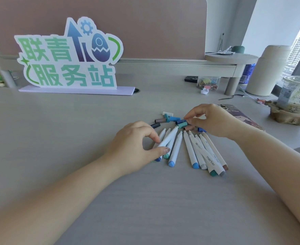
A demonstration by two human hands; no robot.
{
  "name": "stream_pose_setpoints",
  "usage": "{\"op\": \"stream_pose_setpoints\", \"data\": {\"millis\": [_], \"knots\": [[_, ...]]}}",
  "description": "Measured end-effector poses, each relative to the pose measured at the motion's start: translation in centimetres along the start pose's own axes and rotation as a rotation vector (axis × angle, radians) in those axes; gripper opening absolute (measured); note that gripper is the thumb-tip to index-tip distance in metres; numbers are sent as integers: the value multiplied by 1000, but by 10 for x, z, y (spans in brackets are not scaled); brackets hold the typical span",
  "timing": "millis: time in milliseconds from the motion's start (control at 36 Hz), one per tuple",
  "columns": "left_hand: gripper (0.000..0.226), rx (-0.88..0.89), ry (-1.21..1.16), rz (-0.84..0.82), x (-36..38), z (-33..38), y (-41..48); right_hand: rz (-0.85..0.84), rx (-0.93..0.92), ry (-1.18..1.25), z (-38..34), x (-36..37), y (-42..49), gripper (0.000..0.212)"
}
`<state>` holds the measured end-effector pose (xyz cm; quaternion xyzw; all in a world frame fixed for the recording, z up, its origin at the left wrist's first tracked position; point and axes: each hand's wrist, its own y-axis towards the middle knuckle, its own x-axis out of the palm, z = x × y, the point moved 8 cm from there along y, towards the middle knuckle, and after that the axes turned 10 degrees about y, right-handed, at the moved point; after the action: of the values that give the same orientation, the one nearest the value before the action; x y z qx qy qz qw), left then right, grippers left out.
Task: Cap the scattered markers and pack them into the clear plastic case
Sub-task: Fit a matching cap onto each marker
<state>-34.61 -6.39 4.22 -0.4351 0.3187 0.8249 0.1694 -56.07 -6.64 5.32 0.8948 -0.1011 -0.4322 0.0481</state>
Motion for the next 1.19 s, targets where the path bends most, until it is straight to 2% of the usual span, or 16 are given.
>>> {"op": "stream_pose_setpoints", "data": {"millis": [111, 278, 417, 528, 667, 750, 861, 1028, 1194], "knots": [[13, 0, 23, 10, 0, 1, -1, -11, 1, 12, -2, 5, 0, 15], [7, -15, 20, 96, -12, -9, 2, 8, 12, 80, -3, 4, -1, 13], [6, -148, -75, 237, -37, -41, 6, -21, 6, 160, -10, 13, 4, 12], [7, -220, -165, 316, -45, -57, 5, -48, -114, -55, -28, 26, 15, 18], [6, -160, -122, 442, -55, -51, 1, -106, -157, -288, -43, 44, 35, 30], [7, -105, -86, 488, -59, -45, -2, -125, -176, -342, -46, 51, 43, 26], [9, -100, -70, 501, -61, -46, -2, -50, -209, -343, -46, 50, 49, 18], [9, -100, -98, 493, -60, -48, -1, -4, -222, -235, -42, 32, 29, 15], [8, -98, -215, 430, -53, -48, 3, 92, -195, 98, -33, 7, -7, 10]]}}
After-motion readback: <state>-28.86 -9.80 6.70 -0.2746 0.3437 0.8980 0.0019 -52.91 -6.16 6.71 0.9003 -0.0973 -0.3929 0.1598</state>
